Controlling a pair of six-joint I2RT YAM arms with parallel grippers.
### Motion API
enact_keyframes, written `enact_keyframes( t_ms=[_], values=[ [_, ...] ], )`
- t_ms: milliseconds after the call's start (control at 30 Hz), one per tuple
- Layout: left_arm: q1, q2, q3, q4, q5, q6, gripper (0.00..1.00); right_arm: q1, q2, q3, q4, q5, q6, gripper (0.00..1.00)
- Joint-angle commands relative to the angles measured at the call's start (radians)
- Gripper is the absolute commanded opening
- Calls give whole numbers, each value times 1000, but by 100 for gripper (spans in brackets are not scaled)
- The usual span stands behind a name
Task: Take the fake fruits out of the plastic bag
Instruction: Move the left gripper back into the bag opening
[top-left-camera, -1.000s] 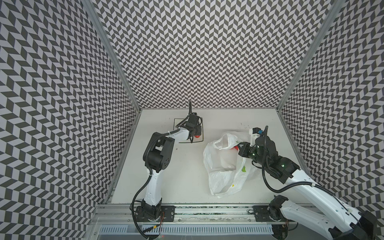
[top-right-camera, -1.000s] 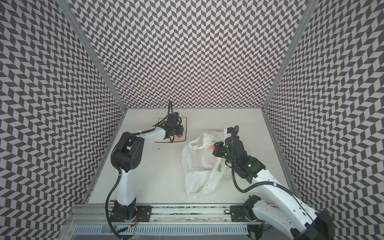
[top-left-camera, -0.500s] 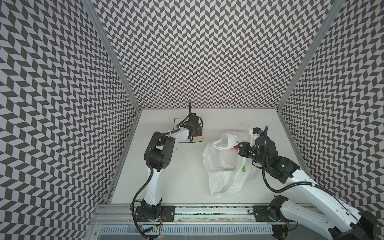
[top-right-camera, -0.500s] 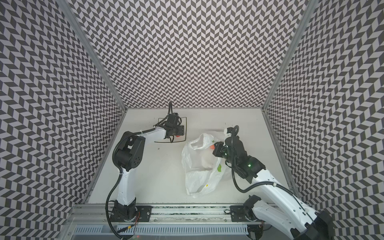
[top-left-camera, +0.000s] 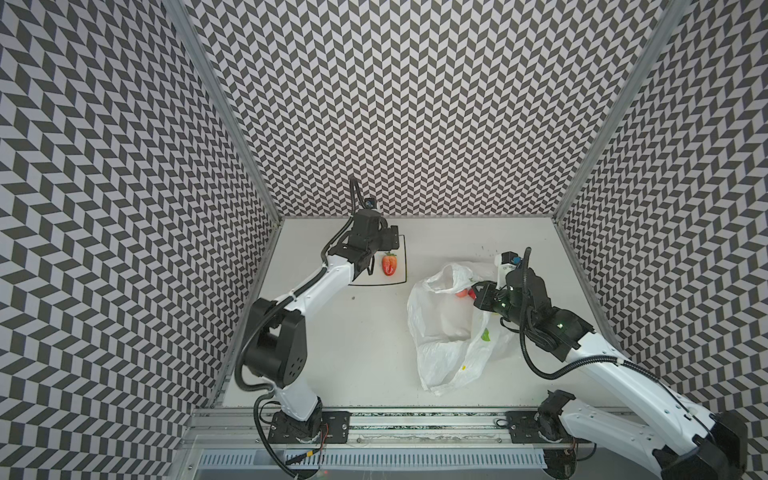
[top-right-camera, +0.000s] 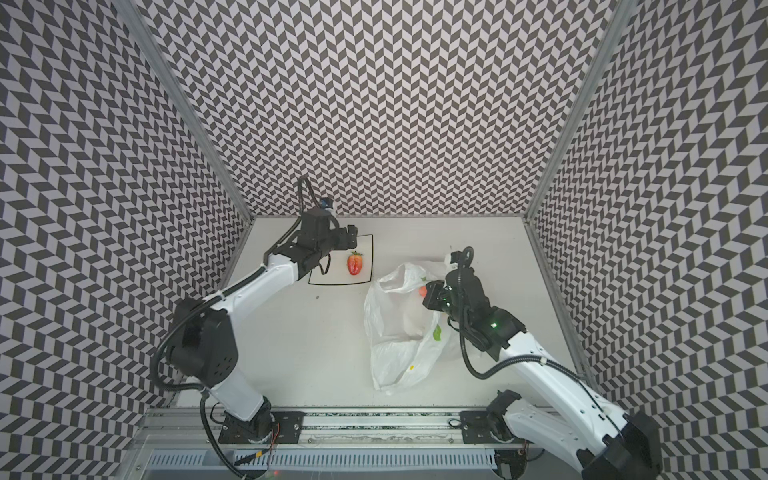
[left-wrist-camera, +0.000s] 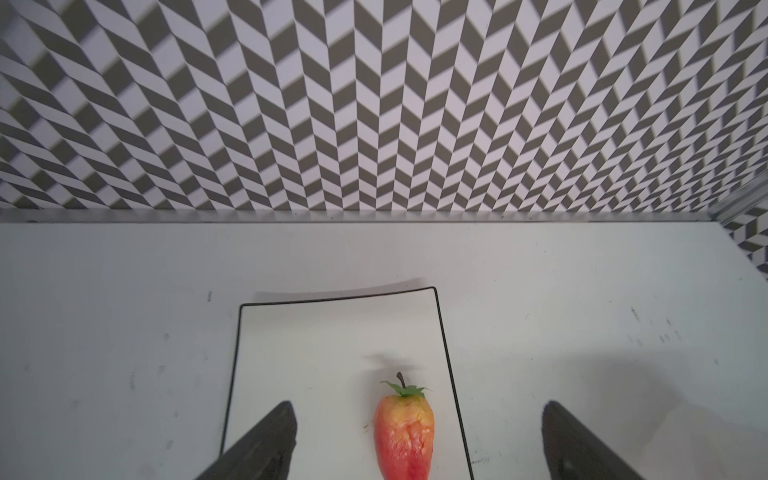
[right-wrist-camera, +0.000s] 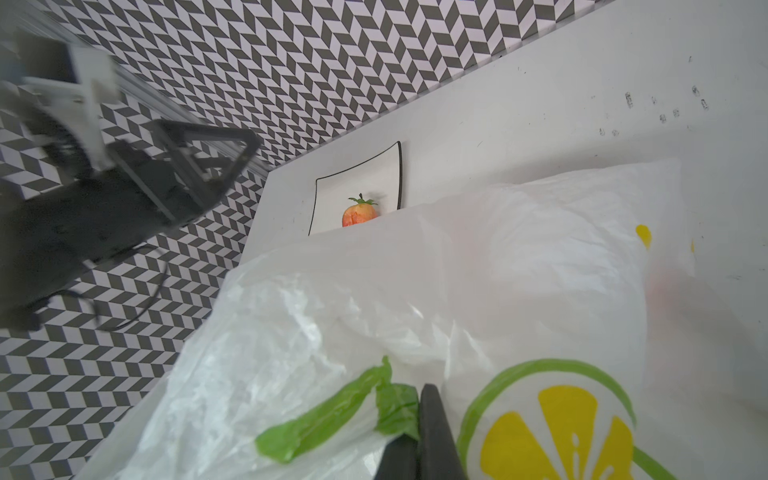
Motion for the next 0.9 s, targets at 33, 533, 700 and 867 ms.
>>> enact_keyframes(
  t_ms=[33,533,700,867],
  values=[
    [1,-191,-151,17,-17,-6,87,-3,25,45,71,-3,-20,0],
    [-189,-807,-500,-12,101,-36,70,-9,120,111,64,-39,-55,0],
    [-341,-846,-562,8,90,-25,60,-10,129,123,55,-52,-68,0],
    [-505,-808,-592,81,75,36,54,-12,129,143,24,-57,-90,0]
  ],
)
